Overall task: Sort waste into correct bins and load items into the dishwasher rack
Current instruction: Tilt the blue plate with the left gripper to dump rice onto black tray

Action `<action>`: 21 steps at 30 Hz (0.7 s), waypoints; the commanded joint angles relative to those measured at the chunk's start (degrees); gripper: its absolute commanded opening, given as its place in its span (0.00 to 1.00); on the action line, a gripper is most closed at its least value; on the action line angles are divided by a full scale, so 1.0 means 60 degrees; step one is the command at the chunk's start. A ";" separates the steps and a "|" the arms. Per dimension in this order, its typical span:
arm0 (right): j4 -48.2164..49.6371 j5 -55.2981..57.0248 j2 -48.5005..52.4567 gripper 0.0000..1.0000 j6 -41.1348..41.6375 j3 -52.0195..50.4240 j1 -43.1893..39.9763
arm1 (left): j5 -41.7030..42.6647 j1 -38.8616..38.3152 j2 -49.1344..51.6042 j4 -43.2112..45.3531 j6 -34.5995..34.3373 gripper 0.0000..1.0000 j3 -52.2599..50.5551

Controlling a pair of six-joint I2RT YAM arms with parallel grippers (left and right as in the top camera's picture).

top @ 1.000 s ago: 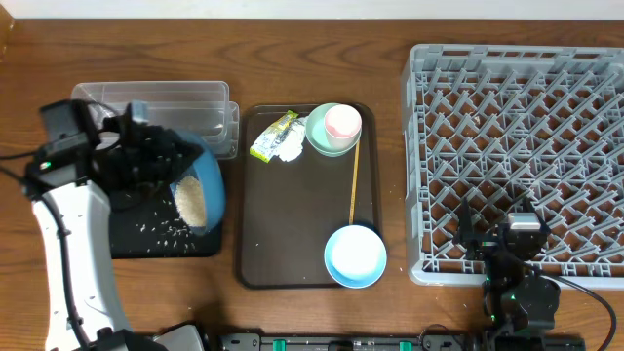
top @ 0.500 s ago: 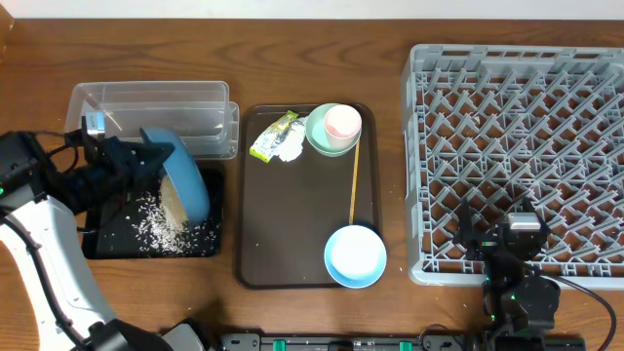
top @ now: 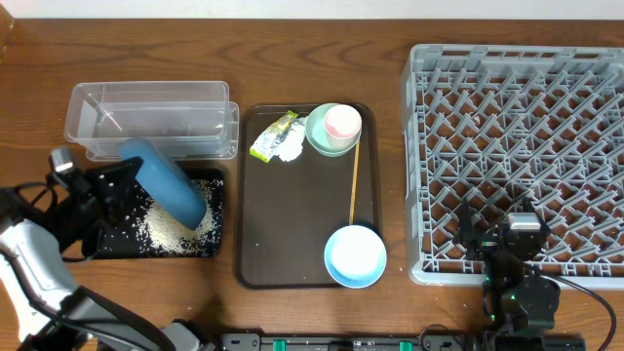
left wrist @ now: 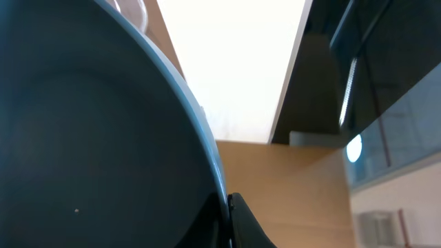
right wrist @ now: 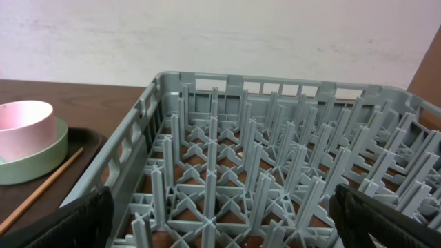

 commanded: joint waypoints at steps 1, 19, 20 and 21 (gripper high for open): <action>-0.0044 -0.0025 -0.0051 0.99 -0.0149 -0.0011 -0.0055 | 0.0623 0.0302 0.0073 -0.0029 0.0204 0.06 -0.0044; -0.0044 -0.0025 -0.0051 0.99 -0.0149 -0.0011 -0.0055 | 0.0481 0.0415 -0.0025 -0.0408 0.0342 0.06 -0.0051; -0.0044 -0.0025 -0.0051 0.99 -0.0146 -0.0011 -0.0055 | 0.0492 0.0415 -0.0033 -0.0590 0.0350 0.06 -0.0051; -0.0044 -0.0025 -0.0051 0.99 -0.0149 -0.0011 -0.0055 | 0.0506 0.0415 -0.0095 -0.0998 0.0433 0.06 -0.0051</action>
